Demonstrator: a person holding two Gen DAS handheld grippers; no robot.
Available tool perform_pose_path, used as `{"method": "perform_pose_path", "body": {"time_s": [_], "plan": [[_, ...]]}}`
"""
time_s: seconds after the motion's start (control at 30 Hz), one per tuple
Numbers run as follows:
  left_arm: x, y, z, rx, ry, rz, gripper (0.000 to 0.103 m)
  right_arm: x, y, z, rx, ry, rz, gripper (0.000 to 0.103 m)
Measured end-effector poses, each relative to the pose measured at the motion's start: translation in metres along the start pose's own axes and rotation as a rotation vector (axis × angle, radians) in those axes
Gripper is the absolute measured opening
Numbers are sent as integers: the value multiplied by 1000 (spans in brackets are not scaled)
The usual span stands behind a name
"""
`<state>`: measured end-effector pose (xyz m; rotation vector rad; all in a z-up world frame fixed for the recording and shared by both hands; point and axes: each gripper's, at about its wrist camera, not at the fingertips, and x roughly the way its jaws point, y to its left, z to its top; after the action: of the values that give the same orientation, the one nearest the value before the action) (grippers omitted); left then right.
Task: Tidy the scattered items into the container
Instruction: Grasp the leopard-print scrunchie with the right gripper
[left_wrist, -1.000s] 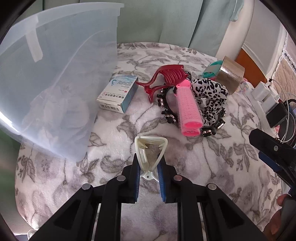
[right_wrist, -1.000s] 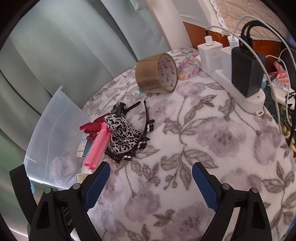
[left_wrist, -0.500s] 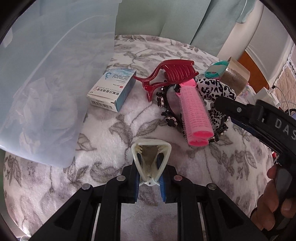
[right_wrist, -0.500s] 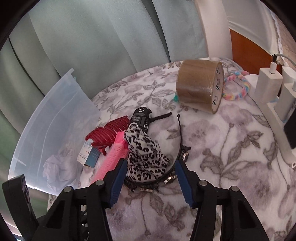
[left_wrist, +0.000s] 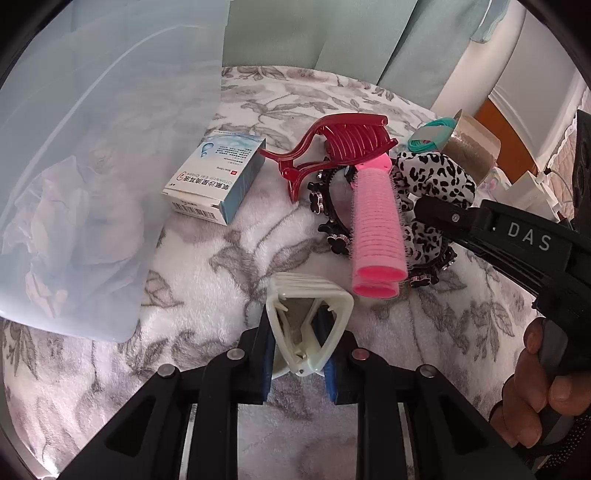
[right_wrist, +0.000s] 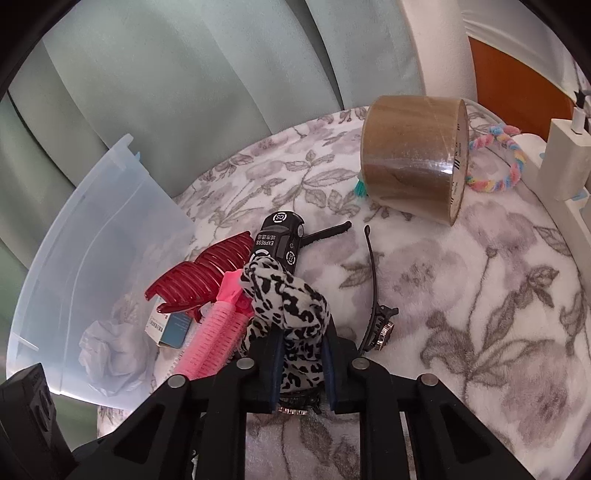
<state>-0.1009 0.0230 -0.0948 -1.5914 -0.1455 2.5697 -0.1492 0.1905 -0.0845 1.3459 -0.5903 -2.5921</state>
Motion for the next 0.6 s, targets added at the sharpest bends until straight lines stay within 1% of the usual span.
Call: {"method": "perform_pose_path", "body": {"time_s": [0.2, 0.27, 0.5, 0.6], "plan": [[-10, 1, -5, -8, -4, 24, 22, -26, -2, -2, 40, -51, 10, 14], [-19, 0, -6, -13, -19, 21, 22, -40, -3, -3, 56, -76, 18, 14], [-67, -10, -14, 21, -127, -38, 22, -90, -6, -8, 111, -156, 24, 14], [-79, -19, -9, 40, -173, -70, 22, -107, -2, -11, 112, -178, 25, 14]]}}
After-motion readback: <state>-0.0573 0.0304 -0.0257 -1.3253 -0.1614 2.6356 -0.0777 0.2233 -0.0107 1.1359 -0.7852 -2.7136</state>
